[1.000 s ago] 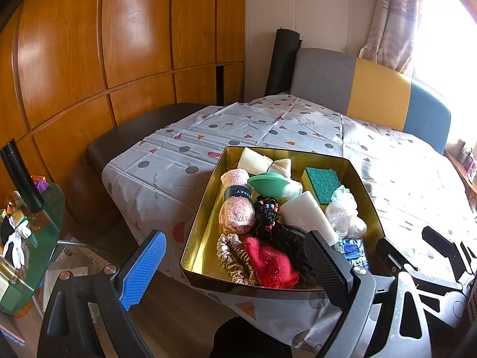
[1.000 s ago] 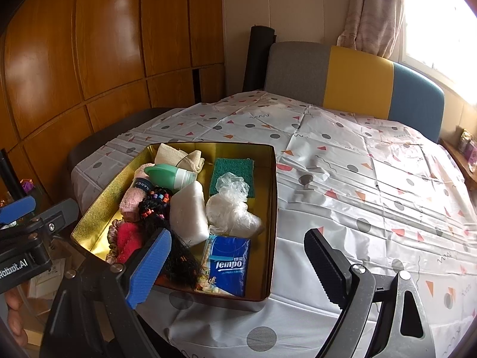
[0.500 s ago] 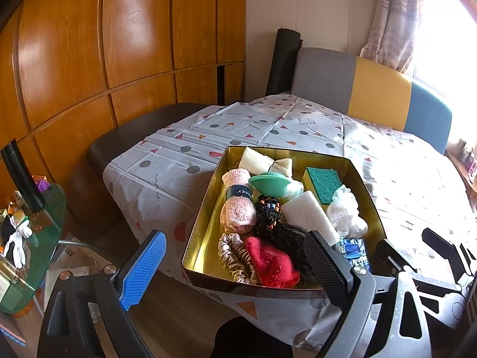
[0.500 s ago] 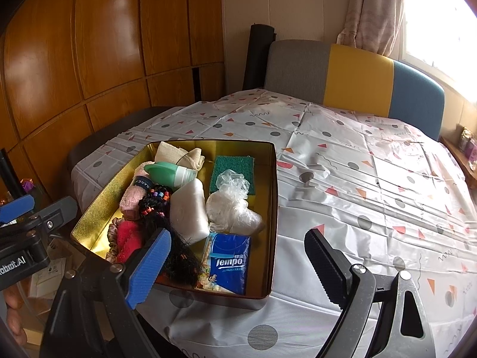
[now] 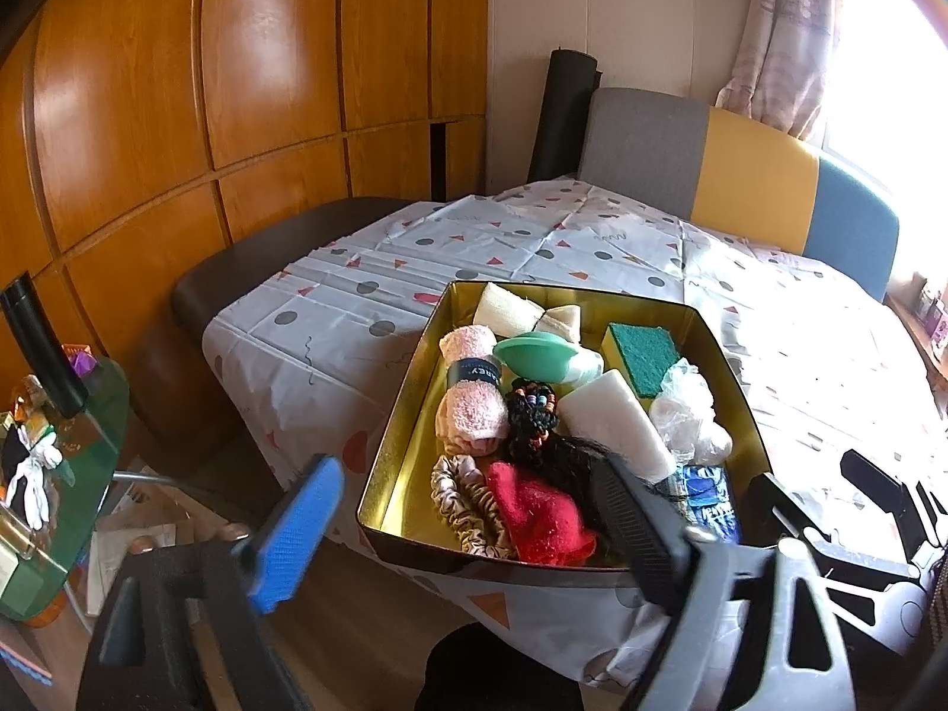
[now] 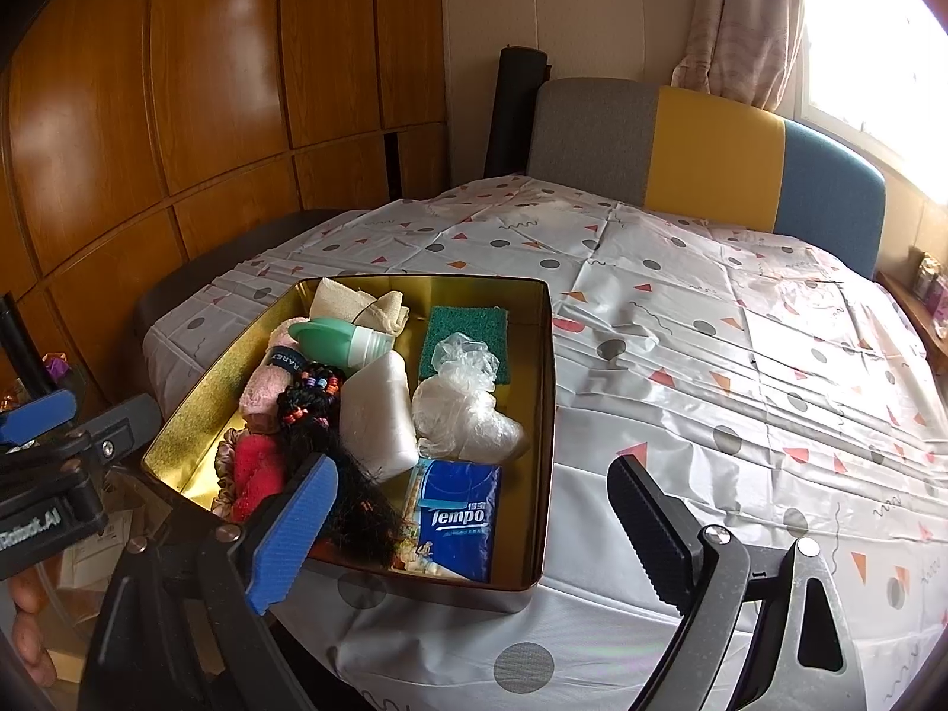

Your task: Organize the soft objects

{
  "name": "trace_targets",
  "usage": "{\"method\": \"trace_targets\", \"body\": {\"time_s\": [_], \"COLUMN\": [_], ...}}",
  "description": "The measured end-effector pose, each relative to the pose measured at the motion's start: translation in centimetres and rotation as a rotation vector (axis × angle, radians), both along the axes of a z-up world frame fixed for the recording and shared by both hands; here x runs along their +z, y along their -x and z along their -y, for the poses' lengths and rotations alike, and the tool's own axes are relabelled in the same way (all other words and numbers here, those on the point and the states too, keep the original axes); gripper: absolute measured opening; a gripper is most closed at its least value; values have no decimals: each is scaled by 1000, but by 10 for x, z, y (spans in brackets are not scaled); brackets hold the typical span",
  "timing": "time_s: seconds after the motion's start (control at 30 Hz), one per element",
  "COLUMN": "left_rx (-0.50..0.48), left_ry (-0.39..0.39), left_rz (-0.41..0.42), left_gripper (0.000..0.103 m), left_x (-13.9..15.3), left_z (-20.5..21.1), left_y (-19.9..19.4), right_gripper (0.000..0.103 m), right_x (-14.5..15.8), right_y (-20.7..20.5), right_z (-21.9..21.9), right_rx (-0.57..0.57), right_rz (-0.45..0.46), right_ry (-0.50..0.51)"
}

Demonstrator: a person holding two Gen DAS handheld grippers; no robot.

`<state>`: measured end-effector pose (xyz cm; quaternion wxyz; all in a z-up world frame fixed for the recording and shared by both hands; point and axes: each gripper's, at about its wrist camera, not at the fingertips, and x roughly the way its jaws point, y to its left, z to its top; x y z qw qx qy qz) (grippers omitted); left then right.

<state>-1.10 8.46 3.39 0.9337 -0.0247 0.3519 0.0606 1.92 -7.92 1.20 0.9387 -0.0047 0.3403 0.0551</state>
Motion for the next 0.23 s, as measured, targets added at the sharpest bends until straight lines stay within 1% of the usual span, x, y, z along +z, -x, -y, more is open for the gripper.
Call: {"method": "trace_targets", "body": {"time_s": [0.03, 0.1, 0.13, 0.23], "left_rx": [-4, -9, -9, -10], "left_ry": [-8, -12, -17, -8], "left_rz": [7, 21, 31, 11], "left_gripper": [83, 78, 73, 73], "left_x": [0, 1, 2, 0], "left_z": [1, 2, 2, 1], "left_y": [0, 1, 1, -3], "right_gripper": [93, 93, 93, 93], "right_x": [-1, -2, -2, -4], "right_y": [0, -1, -1, -3], "right_z": [0, 1, 1, 3], "right_rx": [0, -4, -5, -9], "right_rz": [-2, -5, -7, -12], "right_ry": [-1, -3, -5, -10]}}
